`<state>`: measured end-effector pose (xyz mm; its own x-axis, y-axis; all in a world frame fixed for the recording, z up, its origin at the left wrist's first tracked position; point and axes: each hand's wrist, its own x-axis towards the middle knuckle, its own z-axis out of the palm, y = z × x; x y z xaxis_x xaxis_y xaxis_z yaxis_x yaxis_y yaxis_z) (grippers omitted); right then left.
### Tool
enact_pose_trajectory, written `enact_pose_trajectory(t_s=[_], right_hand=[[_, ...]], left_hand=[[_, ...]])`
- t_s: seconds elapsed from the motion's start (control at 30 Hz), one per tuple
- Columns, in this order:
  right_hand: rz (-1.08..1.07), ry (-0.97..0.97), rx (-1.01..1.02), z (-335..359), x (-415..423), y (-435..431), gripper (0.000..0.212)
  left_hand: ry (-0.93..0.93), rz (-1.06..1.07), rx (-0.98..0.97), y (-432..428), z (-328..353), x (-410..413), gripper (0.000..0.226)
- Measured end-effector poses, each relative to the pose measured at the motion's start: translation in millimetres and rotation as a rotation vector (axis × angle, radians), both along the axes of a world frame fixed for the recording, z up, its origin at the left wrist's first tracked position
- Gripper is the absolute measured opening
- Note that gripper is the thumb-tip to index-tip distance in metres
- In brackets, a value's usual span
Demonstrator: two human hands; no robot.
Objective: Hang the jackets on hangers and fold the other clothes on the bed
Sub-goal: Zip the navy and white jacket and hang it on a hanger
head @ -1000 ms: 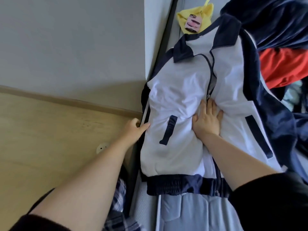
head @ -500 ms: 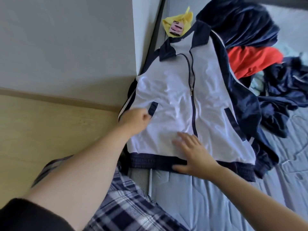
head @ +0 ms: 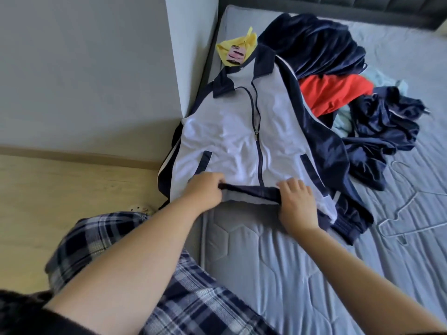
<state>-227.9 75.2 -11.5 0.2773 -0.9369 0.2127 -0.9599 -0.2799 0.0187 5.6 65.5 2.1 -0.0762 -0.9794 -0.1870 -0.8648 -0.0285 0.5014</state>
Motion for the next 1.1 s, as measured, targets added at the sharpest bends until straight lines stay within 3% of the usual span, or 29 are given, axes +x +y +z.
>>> enact_pose_trajectory(t_s=[0.1, 0.17, 0.27, 0.33, 0.37, 0.43, 0.47, 0.5, 0.53, 0.6, 0.67, 0.73, 0.83, 0.97, 1.1], right_hand=[[-0.071, -0.007, 0.016, 8.6, -20.2, -10.3, 0.021], [-0.070, -0.036, 0.069, 10.4, -31.0, -14.3, 0.020], [-0.024, -0.104, 0.101, 13.7, -43.4, -13.4, 0.028], [0.061, -0.029, 0.300, 12.5, -49.8, -7.9, 0.026], [0.086, 0.070, 0.508, 10.4, -51.8, -4.0, 0.027], [0.140, 0.222, 0.820, 5.1, -56.6, 2.6, 0.036], [0.144, 0.203, 0.891, 6.5, -58.9, 3.2, 0.039], [0.135, 0.130, 0.937, 9.3, -61.7, 2.5, 0.037], [0.128, 0.047, 0.988, 12.7, -65.1, 0.6, 0.030], [0.112, -0.113, 1.057, 14.8, -72.1, -4.0, 0.023], [-0.054, -0.375, 0.909, 8.1, -78.3, -6.5, 0.023], [-0.320, -0.638, 0.535, -4.1, -86.4, -8.5, 0.015], [-0.660, -0.813, 0.126, -18.9, -111.7, -17.5, 0.027], [-1.034, -0.805, -0.026, -27.6, -152.4, -33.7, 0.044], [-1.428, -0.851, 0.041, -38.2, -185.0, -40.0, 0.046]], left_hand=[[-0.066, -0.029, -0.129, -8.6, 5.5, 10.1, 0.016], [-0.089, -0.099, -0.115, -9.9, 8.1, 3.5, 0.009], [-0.100, -0.219, 0.244, -8.7, 6.4, -6.0, 0.009], [-0.191, -0.331, 0.499, -5.6, 3.1, -8.6, 0.016], [-0.266, -0.383, 0.569, -4.2, 1.7, -10.4, 0.019], [-0.350, -0.411, 0.662, -2.3, -1.3, -17.3, 0.051], [-0.311, -0.373, 0.681, -2.1, -4.1, -22.6, 0.072], [-0.242, -0.325, 0.665, -1.7, -7.2, -29.5, 0.082], [-0.170, -0.294, 0.600, -0.7, -9.9, -37.4, 0.077], [-0.131, -0.331, 0.322, -1.0, -13.2, -51.9, 0.050], [-0.129, -0.380, 0.061, -3.9, -19.6, -67.0, 0.031], [-0.128, -0.426, -0.037, -5.9, -28.6, -85.6, 0.045], [-0.154, -0.482, -0.013, -1.6, -40.0, -115.7, 0.058], [-0.222, -0.513, 0.066, 4.0, -52.3, -142.2, 0.061], [-0.205, -0.507, 0.088, 0.6, -53.1, -142.2, 0.066]])
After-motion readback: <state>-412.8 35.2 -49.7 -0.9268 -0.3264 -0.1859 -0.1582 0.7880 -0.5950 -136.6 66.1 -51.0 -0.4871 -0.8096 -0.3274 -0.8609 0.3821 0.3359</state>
